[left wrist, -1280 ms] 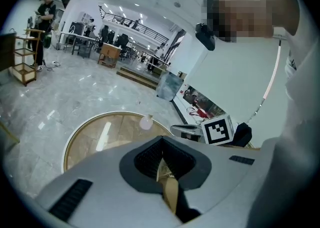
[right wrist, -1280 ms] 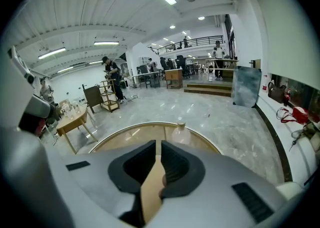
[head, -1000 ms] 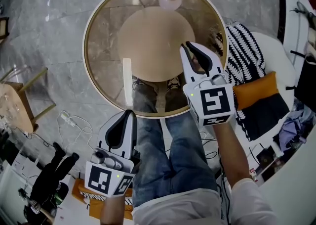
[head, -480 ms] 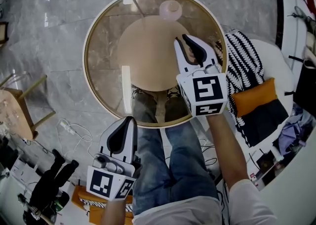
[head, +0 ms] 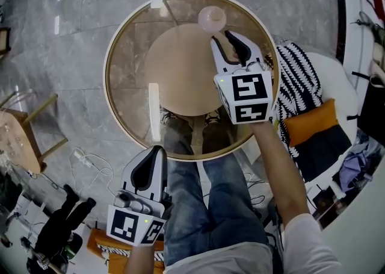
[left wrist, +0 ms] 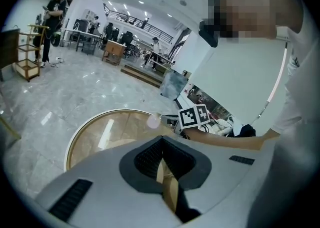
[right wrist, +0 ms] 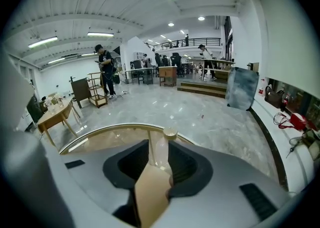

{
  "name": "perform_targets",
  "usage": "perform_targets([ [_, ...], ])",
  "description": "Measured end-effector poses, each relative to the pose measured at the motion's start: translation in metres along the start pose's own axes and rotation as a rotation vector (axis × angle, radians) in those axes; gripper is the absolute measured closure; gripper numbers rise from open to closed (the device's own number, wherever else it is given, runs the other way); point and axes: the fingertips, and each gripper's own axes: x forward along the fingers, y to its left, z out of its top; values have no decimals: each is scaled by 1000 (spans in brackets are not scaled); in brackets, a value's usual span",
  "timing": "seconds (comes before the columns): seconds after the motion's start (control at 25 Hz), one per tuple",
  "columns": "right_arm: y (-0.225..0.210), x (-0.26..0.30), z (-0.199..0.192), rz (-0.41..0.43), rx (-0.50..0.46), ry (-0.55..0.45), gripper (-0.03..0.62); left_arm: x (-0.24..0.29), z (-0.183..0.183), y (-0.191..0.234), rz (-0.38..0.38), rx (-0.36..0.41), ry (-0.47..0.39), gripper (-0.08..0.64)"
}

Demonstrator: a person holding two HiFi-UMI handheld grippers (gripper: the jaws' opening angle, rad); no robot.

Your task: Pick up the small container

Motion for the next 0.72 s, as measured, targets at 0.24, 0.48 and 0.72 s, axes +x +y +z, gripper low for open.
perform_targets([
  [0.24,-7,19,-1,-16,2,24,410,1,4,4,4,31,11,541],
  [0.48,-12,32,0,-49,21,10,410,3,4,11,6,21,21,541],
  [0.72,-14,44,3,-75,42,-3,410,4,7,14,7,16,21,541],
])
